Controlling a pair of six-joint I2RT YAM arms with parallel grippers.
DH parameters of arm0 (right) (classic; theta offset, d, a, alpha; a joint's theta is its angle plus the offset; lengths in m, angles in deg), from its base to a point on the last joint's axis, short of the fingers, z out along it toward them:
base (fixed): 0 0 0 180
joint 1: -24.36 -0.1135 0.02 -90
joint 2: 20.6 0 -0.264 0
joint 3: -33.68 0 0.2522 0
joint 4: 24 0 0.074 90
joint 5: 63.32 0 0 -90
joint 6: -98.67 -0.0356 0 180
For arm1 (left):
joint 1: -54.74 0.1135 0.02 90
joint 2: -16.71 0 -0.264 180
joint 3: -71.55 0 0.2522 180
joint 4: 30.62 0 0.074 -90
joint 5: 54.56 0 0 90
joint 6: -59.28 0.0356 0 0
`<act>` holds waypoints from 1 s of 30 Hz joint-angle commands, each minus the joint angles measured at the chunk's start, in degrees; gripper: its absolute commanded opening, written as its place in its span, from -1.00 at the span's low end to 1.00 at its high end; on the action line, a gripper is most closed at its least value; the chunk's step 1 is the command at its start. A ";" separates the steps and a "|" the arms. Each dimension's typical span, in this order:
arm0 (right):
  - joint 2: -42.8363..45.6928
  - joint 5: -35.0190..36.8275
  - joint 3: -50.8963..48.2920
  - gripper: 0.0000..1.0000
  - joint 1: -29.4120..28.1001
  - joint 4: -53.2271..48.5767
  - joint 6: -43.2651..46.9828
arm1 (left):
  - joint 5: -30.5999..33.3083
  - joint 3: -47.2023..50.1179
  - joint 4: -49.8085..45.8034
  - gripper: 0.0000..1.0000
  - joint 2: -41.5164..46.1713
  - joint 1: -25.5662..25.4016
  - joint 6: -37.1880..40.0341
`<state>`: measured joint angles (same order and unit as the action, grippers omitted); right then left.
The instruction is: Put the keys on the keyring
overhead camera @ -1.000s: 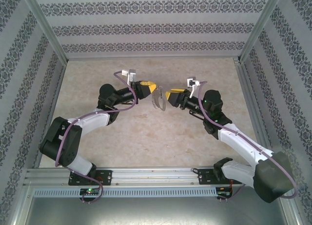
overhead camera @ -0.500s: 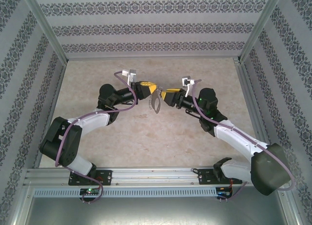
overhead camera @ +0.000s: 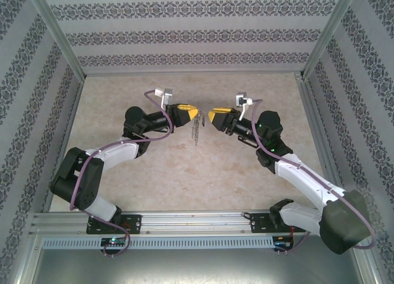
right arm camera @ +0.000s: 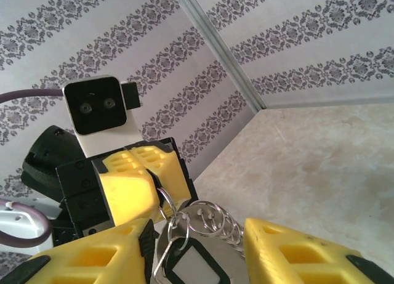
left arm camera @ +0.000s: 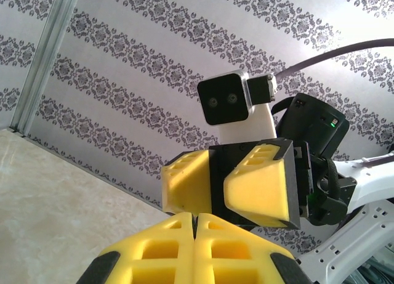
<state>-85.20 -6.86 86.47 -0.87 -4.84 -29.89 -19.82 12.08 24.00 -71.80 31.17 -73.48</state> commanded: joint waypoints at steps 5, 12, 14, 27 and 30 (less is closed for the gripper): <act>-3.38 -3.63 3.10 -0.29 -0.43 3.88 -2.38 | -1.60 -1.41 4.48 -1.00 -0.81 -0.43 -1.64; -3.43 -4.22 2.50 -0.51 -0.68 3.99 -2.39 | -1.51 -1.40 4.31 -1.00 -0.72 -0.45 -1.58; -3.52 -4.67 2.45 -0.51 -0.61 3.99 -2.56 | -1.51 -1.48 4.27 -1.00 -0.73 -0.43 -1.56; -4.49 -5.97 2.46 -0.63 -0.87 4.07 -2.57 | -1.46 -1.56 4.37 -1.00 -0.58 -0.65 -1.62; -4.48 -6.36 2.46 -0.78 -0.87 4.21 -2.58 | -1.43 -1.48 4.38 -1.00 -0.56 -0.65 -1.58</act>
<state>-89.57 -11.78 87.85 -1.03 -3.33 -32.41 -20.04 12.06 24.31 -72.35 31.17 -74.62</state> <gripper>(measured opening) 0.134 0.066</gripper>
